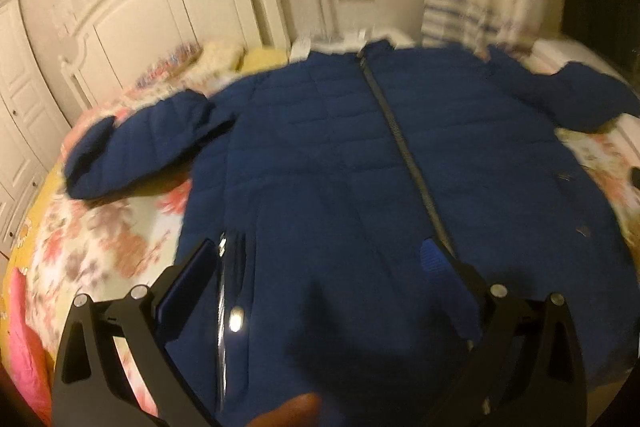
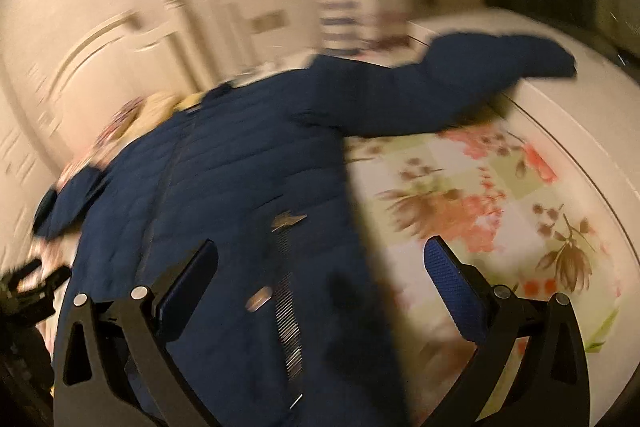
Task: Fold large clothes
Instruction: 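Grasp the sleeve cuff with the right tool and lift it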
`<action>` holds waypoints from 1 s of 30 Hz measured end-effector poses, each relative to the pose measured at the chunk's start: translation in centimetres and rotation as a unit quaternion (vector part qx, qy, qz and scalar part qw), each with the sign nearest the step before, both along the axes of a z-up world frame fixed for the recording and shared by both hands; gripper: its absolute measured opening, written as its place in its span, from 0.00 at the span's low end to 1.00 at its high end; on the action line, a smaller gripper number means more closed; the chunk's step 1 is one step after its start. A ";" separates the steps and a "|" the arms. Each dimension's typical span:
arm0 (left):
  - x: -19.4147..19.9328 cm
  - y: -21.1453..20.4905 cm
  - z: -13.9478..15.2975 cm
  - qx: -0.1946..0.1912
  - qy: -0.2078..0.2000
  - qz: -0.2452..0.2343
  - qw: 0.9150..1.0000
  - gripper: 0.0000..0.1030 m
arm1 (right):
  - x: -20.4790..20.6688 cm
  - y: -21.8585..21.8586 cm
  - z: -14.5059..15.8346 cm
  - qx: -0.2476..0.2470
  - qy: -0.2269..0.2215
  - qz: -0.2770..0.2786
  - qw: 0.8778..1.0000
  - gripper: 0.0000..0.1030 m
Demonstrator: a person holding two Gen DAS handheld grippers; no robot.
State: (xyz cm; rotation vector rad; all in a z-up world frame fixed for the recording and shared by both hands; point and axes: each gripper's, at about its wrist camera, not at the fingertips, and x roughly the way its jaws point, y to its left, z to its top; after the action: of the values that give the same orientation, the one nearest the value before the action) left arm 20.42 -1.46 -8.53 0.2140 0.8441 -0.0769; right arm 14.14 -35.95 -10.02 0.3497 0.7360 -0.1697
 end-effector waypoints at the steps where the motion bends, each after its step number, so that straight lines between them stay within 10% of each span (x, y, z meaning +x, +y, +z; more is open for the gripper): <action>1: 2.0 0.1 -0.7 -0.003 0.015 0.004 1.000 0.98 | 1.0 -1.2 -0.4 0.003 0.007 -0.016 1.000 0.96; 9: 10.9 0.7 -4.4 -0.046 0.054 0.017 0.997 0.98 | 7.9 -9.6 -2.2 -0.003 0.029 -0.116 0.993 0.96; 21: 11.5 1.7 -7.4 -0.087 0.063 0.012 0.994 0.98 | 15.7 -16.5 -4.6 -0.010 0.045 -0.209 0.977 0.95; 30: 11.7 1.8 -7.4 -0.090 0.063 0.005 0.994 0.98 | 14.9 -15.1 -4.0 -0.017 -0.048 -0.181 0.982 0.36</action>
State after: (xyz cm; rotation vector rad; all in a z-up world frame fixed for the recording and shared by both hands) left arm 32.15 0.31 -15.93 0.0349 0.9575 -0.1575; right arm 29.07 -51.08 -13.97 0.4550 0.5694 -0.5052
